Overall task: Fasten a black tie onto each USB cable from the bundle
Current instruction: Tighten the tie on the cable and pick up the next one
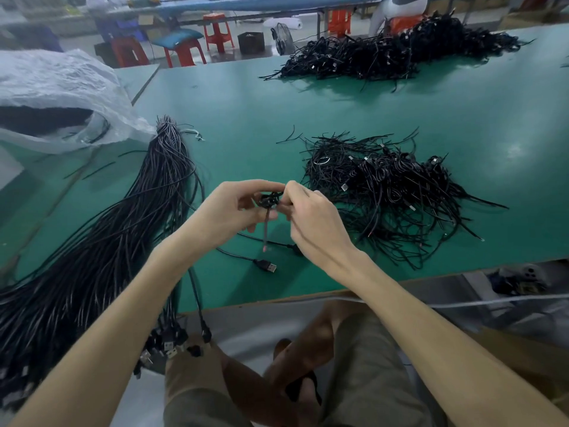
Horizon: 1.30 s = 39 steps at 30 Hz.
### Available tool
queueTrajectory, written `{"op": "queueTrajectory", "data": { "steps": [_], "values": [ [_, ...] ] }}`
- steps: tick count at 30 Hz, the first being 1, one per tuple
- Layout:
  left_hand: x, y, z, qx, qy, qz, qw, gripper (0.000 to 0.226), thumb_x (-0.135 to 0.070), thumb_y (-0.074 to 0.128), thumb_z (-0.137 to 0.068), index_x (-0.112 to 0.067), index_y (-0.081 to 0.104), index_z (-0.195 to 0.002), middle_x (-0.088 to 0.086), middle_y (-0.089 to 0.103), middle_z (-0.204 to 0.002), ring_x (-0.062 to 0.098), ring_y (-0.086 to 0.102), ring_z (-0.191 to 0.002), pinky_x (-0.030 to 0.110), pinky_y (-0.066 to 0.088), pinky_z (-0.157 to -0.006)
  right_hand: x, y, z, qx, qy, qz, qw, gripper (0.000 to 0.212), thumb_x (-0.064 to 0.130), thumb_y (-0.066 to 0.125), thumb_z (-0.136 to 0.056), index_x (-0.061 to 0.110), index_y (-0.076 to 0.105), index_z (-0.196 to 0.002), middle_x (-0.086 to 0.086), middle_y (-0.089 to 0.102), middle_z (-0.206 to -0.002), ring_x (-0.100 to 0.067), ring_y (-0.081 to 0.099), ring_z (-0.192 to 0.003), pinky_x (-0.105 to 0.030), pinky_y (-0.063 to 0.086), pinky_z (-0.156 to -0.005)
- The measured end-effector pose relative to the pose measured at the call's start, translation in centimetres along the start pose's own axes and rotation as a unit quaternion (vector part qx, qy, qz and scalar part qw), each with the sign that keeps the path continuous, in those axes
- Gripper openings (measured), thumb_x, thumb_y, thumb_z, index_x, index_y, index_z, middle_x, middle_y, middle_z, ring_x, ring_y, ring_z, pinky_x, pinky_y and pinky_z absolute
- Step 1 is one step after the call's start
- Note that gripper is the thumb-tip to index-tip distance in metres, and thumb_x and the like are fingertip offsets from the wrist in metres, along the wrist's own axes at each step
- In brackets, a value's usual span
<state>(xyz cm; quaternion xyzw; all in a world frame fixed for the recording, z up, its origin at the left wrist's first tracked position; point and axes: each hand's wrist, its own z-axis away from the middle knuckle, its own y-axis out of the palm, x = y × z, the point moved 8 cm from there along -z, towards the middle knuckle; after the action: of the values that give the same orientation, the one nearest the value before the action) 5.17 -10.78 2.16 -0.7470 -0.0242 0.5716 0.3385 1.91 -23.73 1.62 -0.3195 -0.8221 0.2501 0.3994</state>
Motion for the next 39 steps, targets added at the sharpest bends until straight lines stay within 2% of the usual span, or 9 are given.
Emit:
{"op": "queueTrajectory", "data": {
  "steps": [5,10,15,17,20,23,28,34,39],
  "values": [
    [-0.2,0.1,0.1,-0.017,0.053,-0.148,0.987,0.040,-0.048,0.064,-0.090,-0.032,0.068,-0.125,-0.003,0.059,-0.111,0.014,0.060,-0.097,0.022,0.047,-0.075,0.0,0.1,0.1,0.012,0.014,-0.031,0.999,0.026,-0.019,0.046,-0.082,0.007,0.048,-0.089,-0.009,0.062,-0.087,-0.025,0.038,-0.072,-0.029,0.019,-0.067],
    [-0.4,0.5,0.4,-0.003,0.089,-0.168,0.982,0.042,-0.044,0.051,-0.098,-0.026,0.062,-0.134,-0.016,0.050,-0.145,0.006,0.057,-0.122,0.028,0.052,-0.089,-0.2,0.4,0.2,0.023,0.032,-0.071,0.997,0.031,-0.017,0.047,-0.085,0.013,0.039,-0.087,-0.006,0.059,-0.085,-0.031,0.045,-0.075,-0.034,0.029,-0.069],
    [0.4,0.9,0.1,-0.033,0.066,-0.139,0.988,0.030,-0.011,0.054,-0.105,-0.023,0.059,-0.132,-0.012,0.068,-0.120,0.010,0.062,-0.115,0.034,0.050,-0.099,-0.7,1.1,-0.2,0.021,0.078,-0.165,0.983,0.024,-0.008,0.053,-0.093,0.011,0.043,-0.083,0.016,0.048,-0.074,-0.019,0.045,-0.070,-0.038,0.040,-0.065],
    [0.2,0.4,0.2,-0.074,0.070,-0.147,0.984,0.015,-0.020,0.052,-0.106,-0.016,0.062,-0.117,-0.007,0.068,-0.102,0.015,0.064,-0.099,0.037,0.050,-0.090,-0.5,1.2,-0.5,0.025,0.072,-0.165,0.983,0.013,0.000,0.053,-0.098,0.007,0.050,-0.088,0.010,0.055,-0.078,-0.022,0.054,-0.074,-0.045,0.048,-0.068],
    [-0.5,-0.4,0.3,-0.111,0.084,-0.262,0.955,0.047,-0.050,0.035,-0.104,-0.011,0.055,-0.090,-0.008,0.054,-0.078,0.016,0.048,-0.080,0.037,0.036,-0.073,-0.4,1.6,-0.7,0.033,0.076,-0.161,0.983,0.012,0.000,0.051,-0.099,0.007,0.048,-0.089,-0.007,0.065,-0.088,-0.033,0.064,-0.083,-0.053,0.053,-0.074],
    [-0.1,-1.1,0.1,-0.106,0.053,-0.251,0.961,0.057,-0.061,0.030,-0.099,-0.011,0.054,-0.089,0.000,0.059,-0.075,0.022,0.054,-0.070,0.040,0.043,-0.064,-0.5,1.8,-0.9,0.037,0.089,-0.170,0.981,0.020,0.001,0.051,-0.098,0.010,0.042,-0.083,-0.009,0.064,-0.082,-0.035,0.065,-0.083,-0.054,0.053,-0.072],
    [-1.1,-2.0,-0.1,-0.121,0.070,-0.334,0.932,0.052,-0.053,0.036,-0.105,-0.016,0.038,-0.068,0.000,0.046,-0.052,0.024,0.046,-0.051,0.027,0.026,-0.050,-0.4,1.7,-1.5,0.046,0.090,-0.160,0.982,0.029,0.002,0.053,-0.099,0.019,0.041,-0.078,0.001,0.060,-0.077,-0.029,0.067,-0.084,-0.052,0.054,-0.075],
    [3.0,-1.8,-1.3,-0.047,-0.161,-0.137,0.976,0.060,-0.039,0.048,-0.105,0.004,0.054,-0.064,0.004,0.055,-0.051,0.019,0.044,-0.048,0.026,0.041,-0.053,1.6,1.4,-2.2,0.040,-0.036,0.002,0.999,0.028,-0.009,0.061,-0.089,0.012,0.045,-0.083,-0.003,0.061,-0.078,-0.023,0.044,-0.066,-0.033,0.033,-0.067],
    [5.4,-0.7,-0.7,0.050,-0.277,0.008,0.960,0.043,-0.039,0.058,-0.101,-0.014,0.060,-0.066,0.001,0.049,-0.056,0.022,0.045,-0.051,0.022,0.045,-0.051,3.5,1.4,-1.5,0.032,-0.198,0.198,0.959,0.027,-0.016,0.060,-0.069,0.007,0.058,-0.082,-0.006,0.058,-0.072,-0.029,0.054,-0.063,-0.034,0.037,-0.063]
  ]
}}
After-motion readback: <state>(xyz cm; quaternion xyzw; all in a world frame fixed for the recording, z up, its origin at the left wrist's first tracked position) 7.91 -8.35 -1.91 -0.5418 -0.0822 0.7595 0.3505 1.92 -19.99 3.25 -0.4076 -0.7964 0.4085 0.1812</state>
